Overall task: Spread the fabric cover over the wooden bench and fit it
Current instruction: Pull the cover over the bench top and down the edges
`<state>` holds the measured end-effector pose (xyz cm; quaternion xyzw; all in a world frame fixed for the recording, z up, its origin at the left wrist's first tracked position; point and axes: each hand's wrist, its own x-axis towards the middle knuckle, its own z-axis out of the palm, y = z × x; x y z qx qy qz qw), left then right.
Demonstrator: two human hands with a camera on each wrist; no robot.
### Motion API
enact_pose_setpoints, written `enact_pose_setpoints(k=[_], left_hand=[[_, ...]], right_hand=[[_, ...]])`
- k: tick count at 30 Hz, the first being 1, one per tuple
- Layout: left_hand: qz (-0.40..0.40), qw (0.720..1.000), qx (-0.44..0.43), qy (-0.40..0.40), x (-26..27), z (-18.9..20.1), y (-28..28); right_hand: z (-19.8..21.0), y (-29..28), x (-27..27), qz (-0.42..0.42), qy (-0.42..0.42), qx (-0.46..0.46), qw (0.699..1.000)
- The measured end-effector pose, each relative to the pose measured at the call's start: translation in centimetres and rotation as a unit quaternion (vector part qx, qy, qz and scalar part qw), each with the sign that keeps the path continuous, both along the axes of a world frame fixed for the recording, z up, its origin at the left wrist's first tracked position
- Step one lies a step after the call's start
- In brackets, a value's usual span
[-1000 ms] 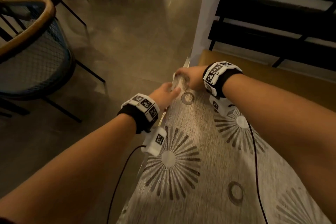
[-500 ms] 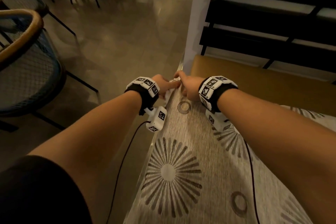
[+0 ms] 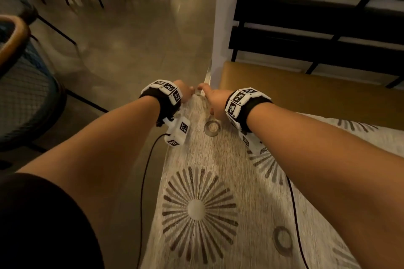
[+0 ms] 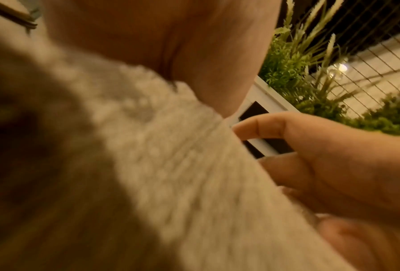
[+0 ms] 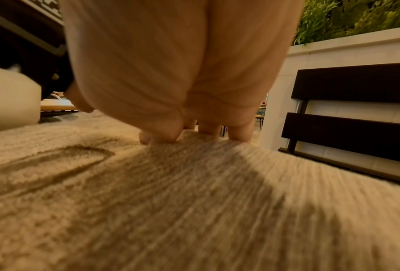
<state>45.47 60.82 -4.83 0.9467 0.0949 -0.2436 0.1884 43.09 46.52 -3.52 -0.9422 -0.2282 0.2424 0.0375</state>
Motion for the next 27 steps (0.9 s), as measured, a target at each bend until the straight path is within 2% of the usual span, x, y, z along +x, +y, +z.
enact_pose_setpoints(k=[3, 5, 7, 9, 10, 12, 15, 17, 18, 20, 22, 23, 27], left_hand=[[-0.036, 0.998, 0.037, 0.024, -0.1, -0.4, 0.3], [-0.028, 0.999, 0.034, 0.012, 0.1, -0.4, 0.4], [-0.006, 0.999, -0.034, 0.002, -0.1, 0.2, 0.0], [-0.031, 0.995, -0.086, 0.024, -0.8, 0.3, -0.2], [-0.060, 0.994, -0.075, 0.051, -1.3, 0.3, -0.3], [-0.124, 0.990, 0.006, 0.063, -2.1, -1.1, 0.6], [-0.140, 0.989, 0.042, -0.006, -3.6, -1.7, 1.5], [-0.094, 0.992, -0.049, -0.070, -5.0, -0.8, 1.1], [-0.079, 0.988, -0.112, -0.078, -6.0, -0.2, 0.6], [-0.108, 0.974, -0.195, -0.038, -8.1, -0.1, -0.5], [-0.171, 0.964, -0.201, 0.014, -10.2, -1.2, -1.1], [-0.171, 0.965, -0.199, 0.027, -10.8, -2.1, -1.1], [-0.055, 0.983, -0.166, 0.056, -12.1, -2.0, -1.2]], right_hand=[[-0.2, -0.2, -0.1, -0.003, -0.005, 0.011, 1.000], [-0.4, -0.2, -0.2, -0.002, -0.003, 0.013, 1.000], [-0.6, -0.3, -0.1, -0.004, 0.002, 0.012, 1.000], [-0.7, -0.3, 0.1, -0.010, 0.011, 0.004, 1.000], [-0.7, -0.2, 0.1, -0.010, 0.017, -0.005, 1.000], [-0.9, 0.1, 0.4, -0.017, 0.030, -0.024, 0.999], [-1.1, 0.3, 0.3, -0.023, 0.045, -0.036, 0.998], [-1.0, 0.1, -0.1, -0.013, 0.038, -0.045, 0.998], [-0.7, -0.1, -0.4, -0.001, 0.026, -0.056, 0.998], [0.3, -0.6, -1.3, 0.030, -0.027, -0.080, 0.996], [1.3, -1.2, -2.8, 0.044, -0.059, -0.092, 0.993], [1.4, -1.7, -3.7, 0.042, -0.053, -0.090, 0.994], [0.5, -6.3, -7.2, -0.009, 0.021, -0.085, 0.996]])
